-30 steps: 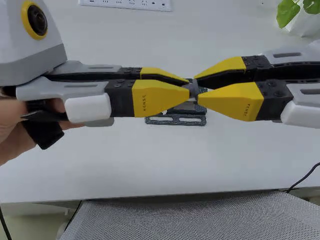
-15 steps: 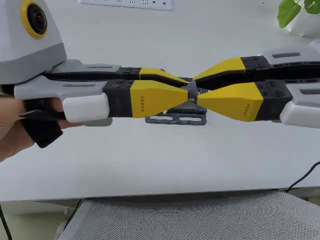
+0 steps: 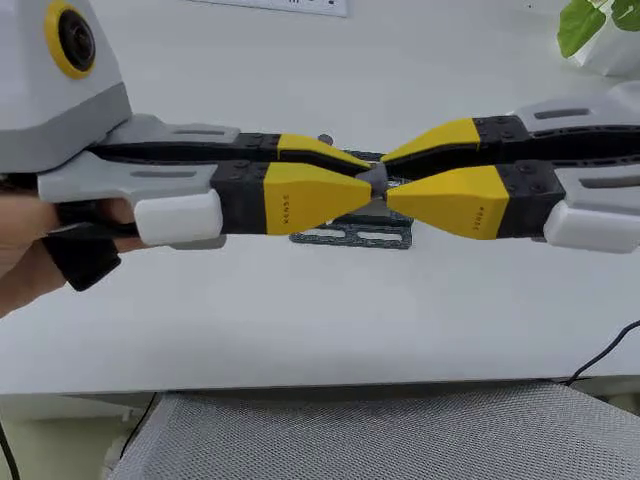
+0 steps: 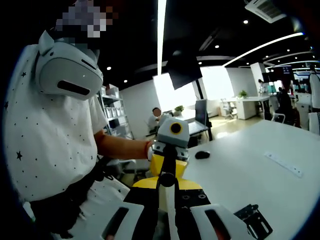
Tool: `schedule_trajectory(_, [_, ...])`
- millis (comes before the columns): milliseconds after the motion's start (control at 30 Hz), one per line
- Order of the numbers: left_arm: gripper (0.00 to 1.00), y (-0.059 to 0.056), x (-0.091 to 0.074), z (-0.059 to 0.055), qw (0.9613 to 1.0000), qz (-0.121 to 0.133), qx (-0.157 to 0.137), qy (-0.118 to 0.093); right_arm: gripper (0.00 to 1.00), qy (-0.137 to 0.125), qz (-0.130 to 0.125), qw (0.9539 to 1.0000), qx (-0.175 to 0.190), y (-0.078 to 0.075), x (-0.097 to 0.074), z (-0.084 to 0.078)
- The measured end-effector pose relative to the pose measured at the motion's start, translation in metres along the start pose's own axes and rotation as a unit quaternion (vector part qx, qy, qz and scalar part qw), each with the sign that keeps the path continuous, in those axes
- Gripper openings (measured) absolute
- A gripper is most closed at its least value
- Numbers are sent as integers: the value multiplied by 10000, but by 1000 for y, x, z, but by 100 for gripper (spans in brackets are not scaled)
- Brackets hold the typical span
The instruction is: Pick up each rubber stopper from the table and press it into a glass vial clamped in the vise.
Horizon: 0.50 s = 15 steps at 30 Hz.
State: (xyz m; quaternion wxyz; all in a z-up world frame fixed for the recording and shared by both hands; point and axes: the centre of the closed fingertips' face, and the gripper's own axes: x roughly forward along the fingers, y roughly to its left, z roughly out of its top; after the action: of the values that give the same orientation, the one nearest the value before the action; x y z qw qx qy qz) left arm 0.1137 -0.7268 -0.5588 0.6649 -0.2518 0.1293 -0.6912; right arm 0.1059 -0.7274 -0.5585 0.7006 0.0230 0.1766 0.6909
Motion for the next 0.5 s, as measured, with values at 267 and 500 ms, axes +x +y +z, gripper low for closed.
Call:
schedule_trajectory(267, [22, 22, -19, -4, 9982, 547, 241, 80, 6, 255, -474, 9984, 161, -30, -5, -5])
schedule_trajectory(500, [40, 57, -42, -23, 9852, 1461, 701, 561, 6, 914, -1186, 9877, 440, -74, -2, -27])
